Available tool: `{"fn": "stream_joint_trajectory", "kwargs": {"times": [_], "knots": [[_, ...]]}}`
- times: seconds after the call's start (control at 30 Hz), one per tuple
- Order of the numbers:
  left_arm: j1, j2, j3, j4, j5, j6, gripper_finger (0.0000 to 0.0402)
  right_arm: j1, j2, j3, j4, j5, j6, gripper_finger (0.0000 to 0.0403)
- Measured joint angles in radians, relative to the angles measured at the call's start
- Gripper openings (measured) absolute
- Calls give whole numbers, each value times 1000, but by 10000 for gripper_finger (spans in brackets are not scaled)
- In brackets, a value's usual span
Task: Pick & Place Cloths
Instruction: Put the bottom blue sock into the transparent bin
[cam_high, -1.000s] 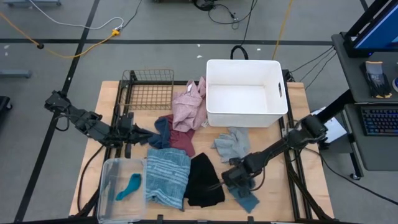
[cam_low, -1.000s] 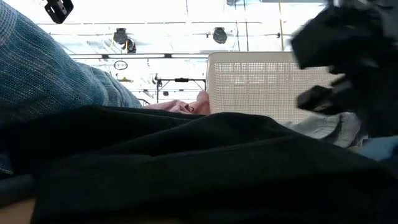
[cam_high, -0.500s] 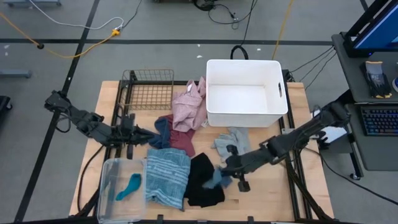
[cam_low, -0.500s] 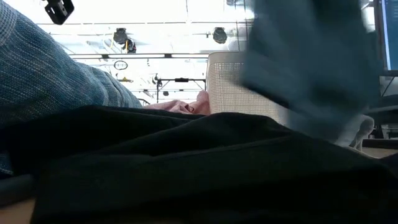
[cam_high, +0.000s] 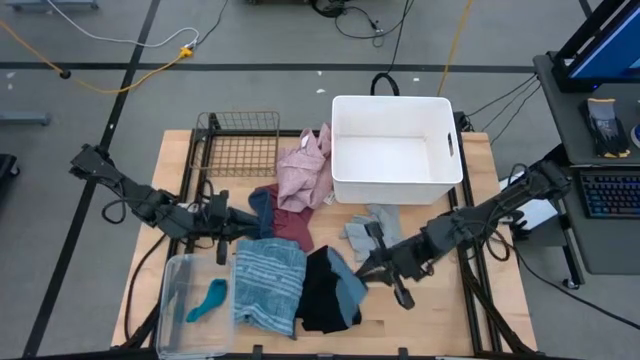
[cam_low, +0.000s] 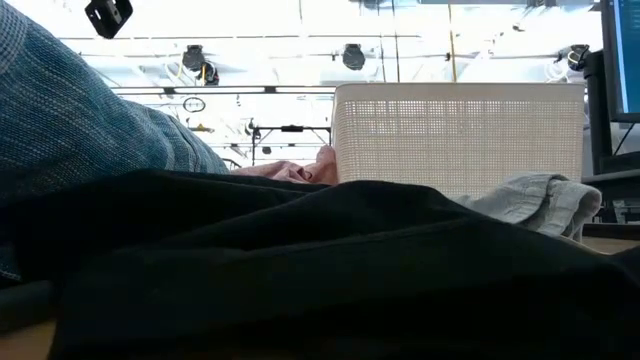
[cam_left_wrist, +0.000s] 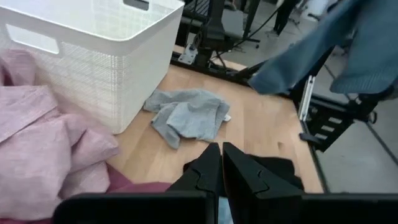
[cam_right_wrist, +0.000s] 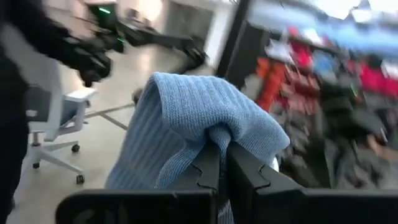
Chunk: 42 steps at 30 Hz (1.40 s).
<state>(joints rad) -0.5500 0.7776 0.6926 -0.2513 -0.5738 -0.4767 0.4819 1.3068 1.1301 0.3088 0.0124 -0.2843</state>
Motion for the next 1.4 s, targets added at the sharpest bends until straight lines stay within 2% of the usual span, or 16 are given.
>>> {"fn": "stream_joint_trajectory", "kwargs": {"times": [0.13,0.23,0.5,0.7,0.83,1.07,1.23,1.4], "knots": [[0,24,0,81,0,4,19,-10,-1,0,54,-66,-86,1],[0,46,0,163,0,7,19,-20,1,0,61,-69,-101,1],[0,155,0,511,-1,152,30,-68,1,0,61,-66,-102,1],[18,251,0,732,0,215,94,-104,8,0,82,-62,-83,1],[42,299,0,792,2,214,145,-123,42,2,119,-13,-37,1],[77,344,1,840,90,213,222,-168,117,2,158,70,7,1],[78,344,1,858,122,207,257,-205,122,2,160,70,67,1],[79,344,1,856,126,202,275,-229,122,2,175,66,122,1]]}}
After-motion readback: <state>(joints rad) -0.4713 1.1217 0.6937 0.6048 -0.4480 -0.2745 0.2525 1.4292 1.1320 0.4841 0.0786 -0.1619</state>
